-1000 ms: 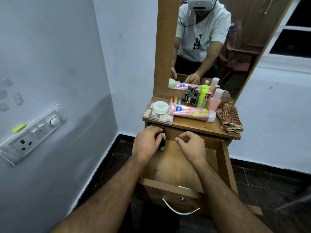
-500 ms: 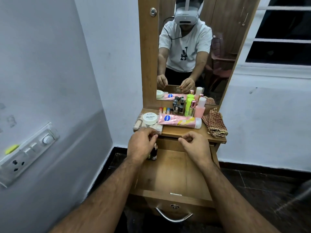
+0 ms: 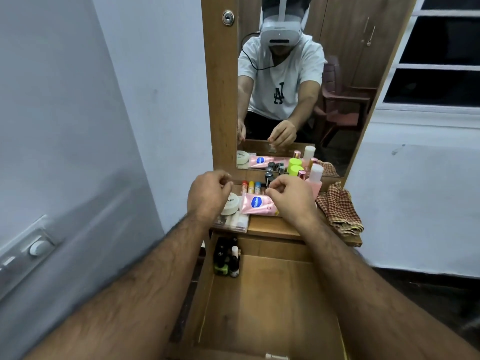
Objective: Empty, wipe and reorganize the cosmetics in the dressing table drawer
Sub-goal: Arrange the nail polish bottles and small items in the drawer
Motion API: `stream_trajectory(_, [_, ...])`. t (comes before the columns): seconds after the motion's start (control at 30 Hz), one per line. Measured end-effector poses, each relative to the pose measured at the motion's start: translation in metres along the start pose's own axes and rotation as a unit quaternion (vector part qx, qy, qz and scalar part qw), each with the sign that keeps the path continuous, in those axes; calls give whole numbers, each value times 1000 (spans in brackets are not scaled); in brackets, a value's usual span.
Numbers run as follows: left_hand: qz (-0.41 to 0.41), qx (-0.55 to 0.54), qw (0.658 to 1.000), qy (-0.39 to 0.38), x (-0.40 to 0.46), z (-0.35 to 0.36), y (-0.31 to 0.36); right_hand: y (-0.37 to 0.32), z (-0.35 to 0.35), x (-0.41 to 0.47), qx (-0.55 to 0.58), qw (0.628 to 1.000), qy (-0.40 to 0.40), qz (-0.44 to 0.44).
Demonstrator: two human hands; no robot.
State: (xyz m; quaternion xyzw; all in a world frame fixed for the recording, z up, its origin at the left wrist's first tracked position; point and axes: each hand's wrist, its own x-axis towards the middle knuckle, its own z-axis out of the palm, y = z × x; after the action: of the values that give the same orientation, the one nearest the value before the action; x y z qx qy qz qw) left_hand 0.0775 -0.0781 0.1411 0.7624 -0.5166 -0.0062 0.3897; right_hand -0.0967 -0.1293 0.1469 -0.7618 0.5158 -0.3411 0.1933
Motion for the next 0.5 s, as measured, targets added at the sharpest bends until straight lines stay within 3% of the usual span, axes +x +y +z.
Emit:
stream_trajectory(0.27, [-44,82,988,-121,60,35,4,-15,44,53,-66,997,-7,39])
stream_trajectory(0.5, [-116,161,964,-175,84,71,-1,-9,64,60,-96,994,-21,55])
